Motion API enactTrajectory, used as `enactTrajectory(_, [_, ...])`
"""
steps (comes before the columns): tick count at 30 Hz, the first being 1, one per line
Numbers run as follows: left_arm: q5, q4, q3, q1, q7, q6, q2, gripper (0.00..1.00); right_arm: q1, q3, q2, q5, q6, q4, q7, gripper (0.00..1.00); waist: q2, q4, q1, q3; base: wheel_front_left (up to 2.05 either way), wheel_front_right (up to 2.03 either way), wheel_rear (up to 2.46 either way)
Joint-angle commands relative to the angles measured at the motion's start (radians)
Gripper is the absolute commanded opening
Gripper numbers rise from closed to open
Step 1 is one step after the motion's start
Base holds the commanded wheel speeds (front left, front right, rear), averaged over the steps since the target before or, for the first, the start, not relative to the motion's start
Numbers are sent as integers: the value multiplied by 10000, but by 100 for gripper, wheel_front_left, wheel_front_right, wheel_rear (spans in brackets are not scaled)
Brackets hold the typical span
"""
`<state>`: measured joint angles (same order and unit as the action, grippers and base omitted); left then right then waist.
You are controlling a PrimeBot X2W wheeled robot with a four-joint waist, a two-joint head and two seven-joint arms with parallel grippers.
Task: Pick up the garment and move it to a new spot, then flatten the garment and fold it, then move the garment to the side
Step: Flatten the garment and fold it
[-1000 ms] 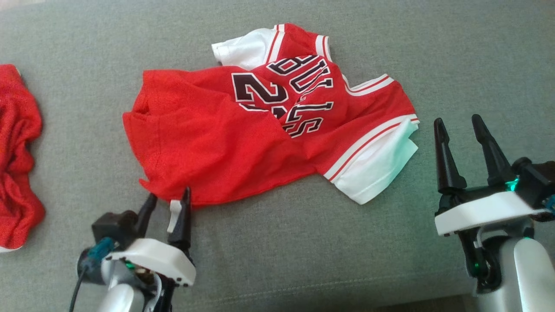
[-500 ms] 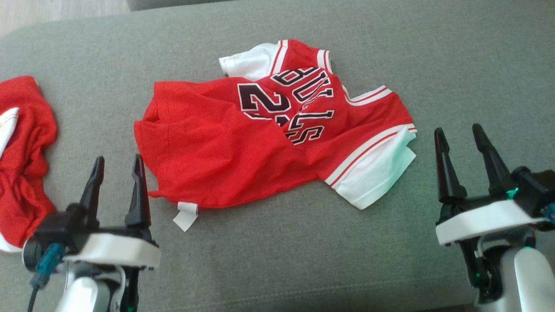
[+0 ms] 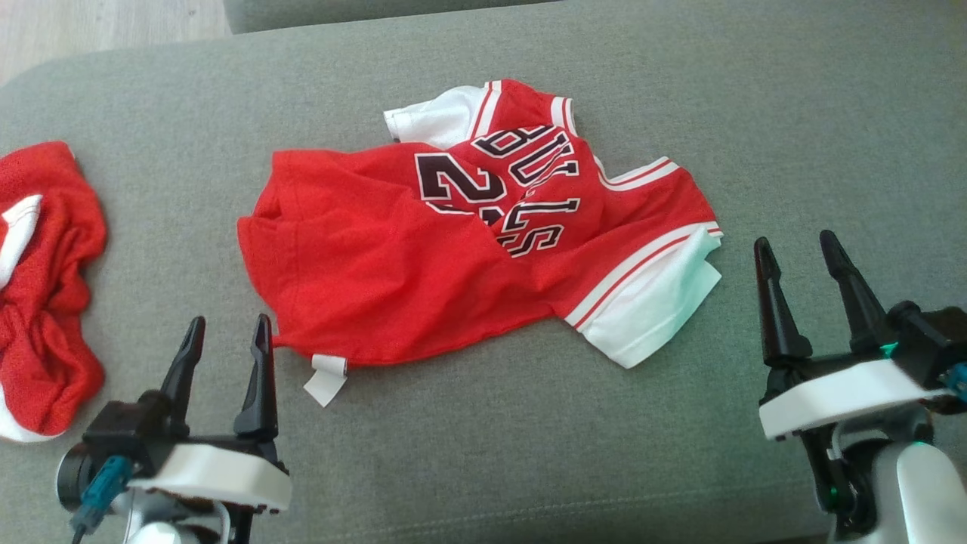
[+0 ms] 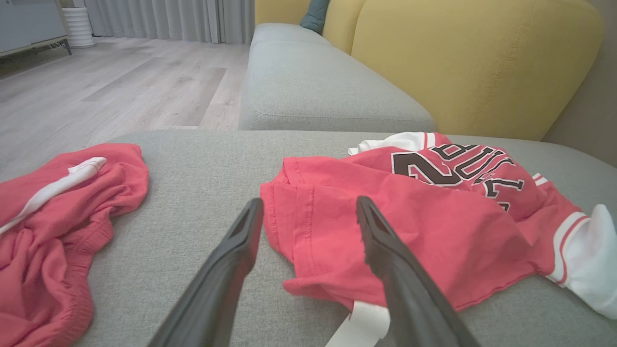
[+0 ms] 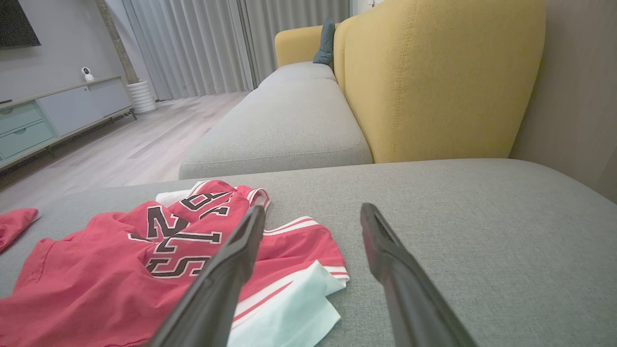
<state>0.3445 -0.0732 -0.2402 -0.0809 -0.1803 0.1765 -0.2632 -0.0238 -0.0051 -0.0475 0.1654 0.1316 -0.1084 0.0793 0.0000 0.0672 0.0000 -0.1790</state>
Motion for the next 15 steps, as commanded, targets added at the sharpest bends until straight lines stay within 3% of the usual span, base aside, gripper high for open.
enactTrajectory(1, [-58, -392, 389, 275, -5, 46, -214, 100, -91, 239, -138, -84, -9, -419, 6, 100, 0, 2, 0, -1, 0, 0, 0])
enactTrajectory(7, [27, -351, 344, 322, 85, 37, -214, 100, -104, 247, -140, -73, -9, -443, 25, 100, 0, 18, 0, -38, 0, 0, 0])
enactTrajectory(15, [972, 530, 248, 1086, 1239, -552, -206, 100, -234, 301, -123, -60, -9, -473, 4, 100, 0, 54, 0, -356, 0, 0, 0])
